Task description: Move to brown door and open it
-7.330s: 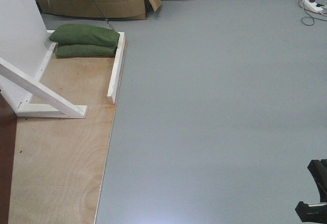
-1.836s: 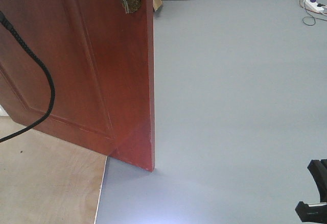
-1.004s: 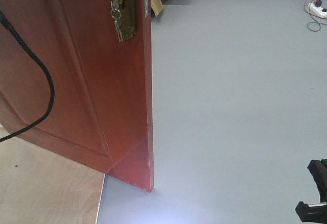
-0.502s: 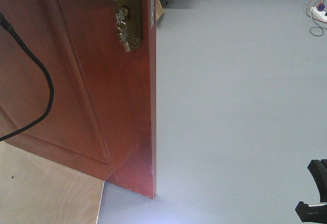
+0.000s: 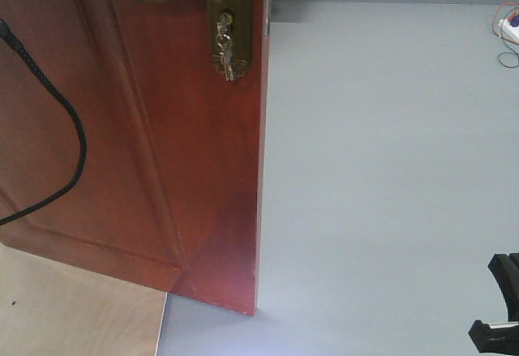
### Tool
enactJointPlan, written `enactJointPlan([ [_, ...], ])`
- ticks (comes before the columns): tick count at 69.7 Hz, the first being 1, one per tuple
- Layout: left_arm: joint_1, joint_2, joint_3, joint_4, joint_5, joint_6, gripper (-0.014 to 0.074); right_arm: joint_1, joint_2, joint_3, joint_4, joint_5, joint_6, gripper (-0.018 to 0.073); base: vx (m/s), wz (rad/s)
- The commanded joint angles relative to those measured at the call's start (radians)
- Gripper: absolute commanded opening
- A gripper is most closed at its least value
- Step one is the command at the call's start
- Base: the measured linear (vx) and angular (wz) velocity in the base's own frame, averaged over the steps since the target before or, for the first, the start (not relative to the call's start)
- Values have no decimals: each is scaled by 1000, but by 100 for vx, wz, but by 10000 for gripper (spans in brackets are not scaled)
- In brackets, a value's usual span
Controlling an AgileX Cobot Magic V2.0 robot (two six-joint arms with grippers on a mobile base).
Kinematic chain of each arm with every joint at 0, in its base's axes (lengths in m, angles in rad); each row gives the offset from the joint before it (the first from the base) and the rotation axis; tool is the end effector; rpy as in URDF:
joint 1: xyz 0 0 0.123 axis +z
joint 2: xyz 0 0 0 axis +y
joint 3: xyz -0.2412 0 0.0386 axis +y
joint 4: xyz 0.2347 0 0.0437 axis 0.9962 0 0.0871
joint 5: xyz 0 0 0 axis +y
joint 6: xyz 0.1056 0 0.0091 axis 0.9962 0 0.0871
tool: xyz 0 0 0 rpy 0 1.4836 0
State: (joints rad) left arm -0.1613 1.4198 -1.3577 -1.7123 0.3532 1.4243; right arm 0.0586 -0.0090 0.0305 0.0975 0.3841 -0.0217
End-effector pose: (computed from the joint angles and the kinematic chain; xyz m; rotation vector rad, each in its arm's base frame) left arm 0.3278 -0.0902 0.4040 0.1841 1.5197 -0.6277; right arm 0.0943 0.0094 0.1650 -0.0154 1.8891 0.1215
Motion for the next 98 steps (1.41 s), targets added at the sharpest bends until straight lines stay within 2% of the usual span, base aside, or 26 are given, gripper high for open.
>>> enactJointPlan([
  [1,-5,-30,-29,-111,-1,2,17,2,-16,2,-5,-81,-12,0,17,3],
  [98,-5,-29,-29,-111,0,2,17,2,-16,2,-5,-81,-12,0,12,4],
])
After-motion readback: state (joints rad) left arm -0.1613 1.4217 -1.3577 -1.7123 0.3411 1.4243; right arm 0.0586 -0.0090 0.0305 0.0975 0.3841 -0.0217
